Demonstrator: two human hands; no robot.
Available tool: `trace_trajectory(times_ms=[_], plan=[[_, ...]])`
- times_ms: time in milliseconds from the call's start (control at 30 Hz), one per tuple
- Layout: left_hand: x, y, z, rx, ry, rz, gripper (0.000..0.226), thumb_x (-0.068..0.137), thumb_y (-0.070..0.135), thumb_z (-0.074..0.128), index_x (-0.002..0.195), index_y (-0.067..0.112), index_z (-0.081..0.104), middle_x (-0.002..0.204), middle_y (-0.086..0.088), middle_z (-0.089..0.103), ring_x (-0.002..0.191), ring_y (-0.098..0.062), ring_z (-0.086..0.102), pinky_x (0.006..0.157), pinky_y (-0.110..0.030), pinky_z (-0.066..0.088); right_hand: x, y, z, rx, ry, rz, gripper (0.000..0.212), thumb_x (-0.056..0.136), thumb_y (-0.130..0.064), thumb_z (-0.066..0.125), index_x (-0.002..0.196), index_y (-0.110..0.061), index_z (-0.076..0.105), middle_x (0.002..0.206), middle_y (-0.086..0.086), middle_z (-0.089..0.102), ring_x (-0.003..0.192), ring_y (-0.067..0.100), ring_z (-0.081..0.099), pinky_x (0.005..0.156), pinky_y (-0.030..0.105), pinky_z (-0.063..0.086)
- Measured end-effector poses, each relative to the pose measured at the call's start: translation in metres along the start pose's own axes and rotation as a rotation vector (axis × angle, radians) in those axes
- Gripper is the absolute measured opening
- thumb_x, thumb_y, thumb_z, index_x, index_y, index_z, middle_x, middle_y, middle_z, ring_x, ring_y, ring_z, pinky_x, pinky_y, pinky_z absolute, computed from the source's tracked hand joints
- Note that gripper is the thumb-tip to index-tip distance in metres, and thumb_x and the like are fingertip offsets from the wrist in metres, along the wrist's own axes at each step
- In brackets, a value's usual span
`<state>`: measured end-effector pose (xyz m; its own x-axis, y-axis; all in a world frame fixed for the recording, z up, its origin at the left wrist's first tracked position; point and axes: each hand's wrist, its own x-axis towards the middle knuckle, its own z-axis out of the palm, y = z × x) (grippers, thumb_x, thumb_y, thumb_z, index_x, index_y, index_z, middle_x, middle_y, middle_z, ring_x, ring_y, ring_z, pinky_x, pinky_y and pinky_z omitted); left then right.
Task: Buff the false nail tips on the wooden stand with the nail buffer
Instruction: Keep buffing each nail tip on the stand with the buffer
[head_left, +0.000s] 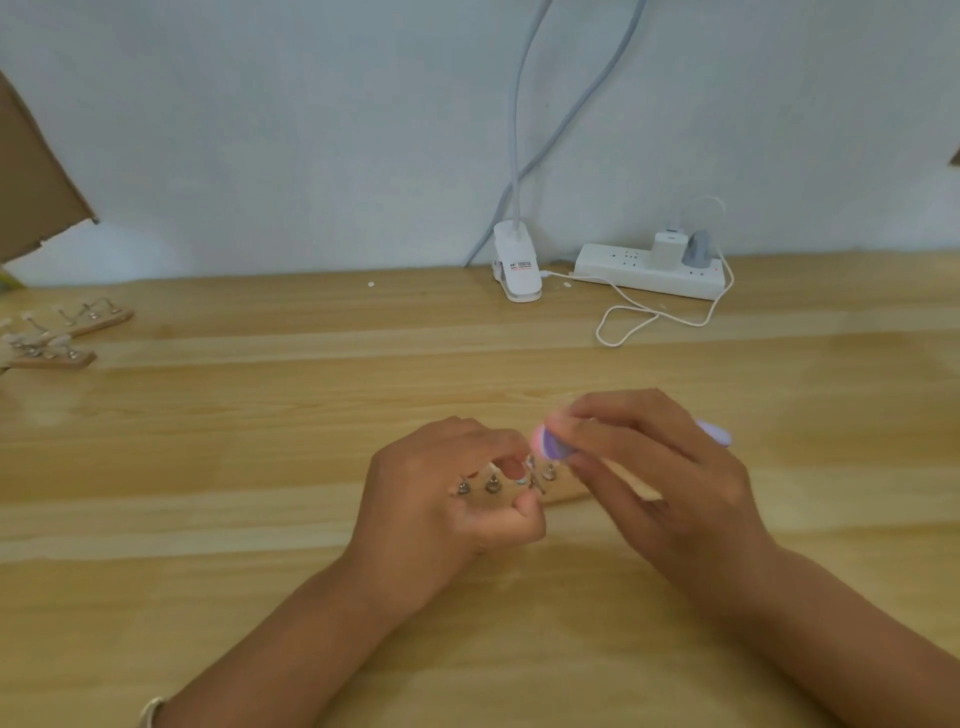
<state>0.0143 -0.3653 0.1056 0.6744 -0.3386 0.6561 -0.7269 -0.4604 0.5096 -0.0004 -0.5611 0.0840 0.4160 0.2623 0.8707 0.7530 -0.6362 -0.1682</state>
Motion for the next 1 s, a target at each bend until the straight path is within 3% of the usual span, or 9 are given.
trace_trajectory(times_ms=[67, 133, 233, 400, 533, 700, 833, 1000], plan=[[0.0, 0.002, 0.0, 0.01, 0.014, 0.012, 0.021, 0.063, 0.022, 0.066, 0.079, 0.015, 0.076, 0.068, 0.007, 0.066, 0.063, -0.014, 0.06, 0.056, -0.031, 0.049, -0.001, -0.006, 0.004, 0.008, -0.048, -0.05, 0.018, 0.098, -0.002, 0.062, 0.112, -0.003, 0.073, 0.107, 0.006, 0.067, 0.1, 0.014, 0.064, 0.091, 0.017, 0.043], [0.0, 0.004, -0.001, -0.025, 0.042, -0.006, 0.019, 0.063, 0.022, 0.066, 0.078, 0.014, 0.075, 0.069, 0.008, 0.066, 0.065, -0.012, 0.059, 0.057, -0.03, 0.049, -0.001, 0.002, 0.0, -0.061, -0.09, -0.027, 0.018, 0.094, 0.003, 0.066, 0.107, -0.004, 0.076, 0.104, 0.008, 0.068, 0.094, 0.017, 0.066, 0.086, 0.017, 0.046], [0.0, 0.005, -0.002, -0.023, 0.051, -0.006, 0.018, 0.063, 0.023, 0.065, 0.075, 0.011, 0.073, 0.07, 0.008, 0.065, 0.066, -0.012, 0.06, 0.058, -0.029, 0.049, 0.001, 0.011, -0.006, -0.12, -0.053, 0.067, 0.032, 0.081, 0.014, 0.076, 0.108, -0.004, 0.076, 0.102, 0.009, 0.069, 0.088, 0.019, 0.068, 0.068, 0.034, 0.056], [-0.002, 0.006, 0.001, 0.018, 0.044, 0.012, 0.02, 0.064, 0.02, 0.068, 0.08, 0.013, 0.076, 0.07, 0.007, 0.066, 0.062, -0.012, 0.057, 0.058, -0.029, 0.048, 0.0, -0.006, 0.005, 0.012, -0.049, -0.072, 0.028, 0.095, 0.005, 0.063, 0.12, -0.006, 0.067, 0.108, 0.009, 0.068, 0.101, 0.016, 0.065, 0.091, 0.017, 0.045], [0.0, 0.007, -0.001, -0.042, 0.06, -0.05, 0.02, 0.062, 0.026, 0.065, 0.075, 0.014, 0.074, 0.07, 0.011, 0.066, 0.064, -0.012, 0.059, 0.056, -0.032, 0.049, 0.001, 0.011, -0.005, -0.08, -0.062, 0.006, 0.032, 0.083, 0.015, 0.073, 0.11, -0.002, 0.074, 0.103, 0.012, 0.069, 0.095, 0.015, 0.065, 0.086, 0.017, 0.048], [-0.001, 0.008, 0.001, 0.039, 0.057, 0.024, 0.016, 0.062, 0.018, 0.069, 0.077, 0.013, 0.075, 0.067, 0.008, 0.065, 0.06, -0.012, 0.057, 0.056, -0.029, 0.048, -0.001, -0.006, 0.004, 0.021, -0.023, -0.09, 0.026, 0.094, 0.005, 0.064, 0.119, -0.003, 0.067, 0.111, 0.005, 0.066, 0.1, 0.017, 0.066, 0.09, 0.024, 0.05], [-0.001, 0.008, -0.002, -0.063, 0.061, -0.024, 0.017, 0.063, 0.023, 0.068, 0.076, 0.014, 0.074, 0.069, 0.009, 0.066, 0.065, -0.009, 0.058, 0.058, -0.029, 0.05, -0.001, 0.008, -0.006, -0.065, -0.055, -0.02, 0.033, 0.084, 0.012, 0.072, 0.113, -0.003, 0.072, 0.104, 0.012, 0.069, 0.095, 0.017, 0.065, 0.084, 0.023, 0.051], [-0.001, 0.007, -0.001, -0.023, 0.021, 0.01, 0.019, 0.063, 0.019, 0.07, 0.08, 0.014, 0.076, 0.068, 0.008, 0.066, 0.063, -0.012, 0.058, 0.057, -0.03, 0.049, -0.001, -0.004, 0.004, 0.042, -0.007, -0.074, 0.029, 0.092, 0.005, 0.066, 0.119, -0.006, 0.066, 0.108, 0.009, 0.068, 0.098, 0.02, 0.066, 0.087, 0.027, 0.051]])
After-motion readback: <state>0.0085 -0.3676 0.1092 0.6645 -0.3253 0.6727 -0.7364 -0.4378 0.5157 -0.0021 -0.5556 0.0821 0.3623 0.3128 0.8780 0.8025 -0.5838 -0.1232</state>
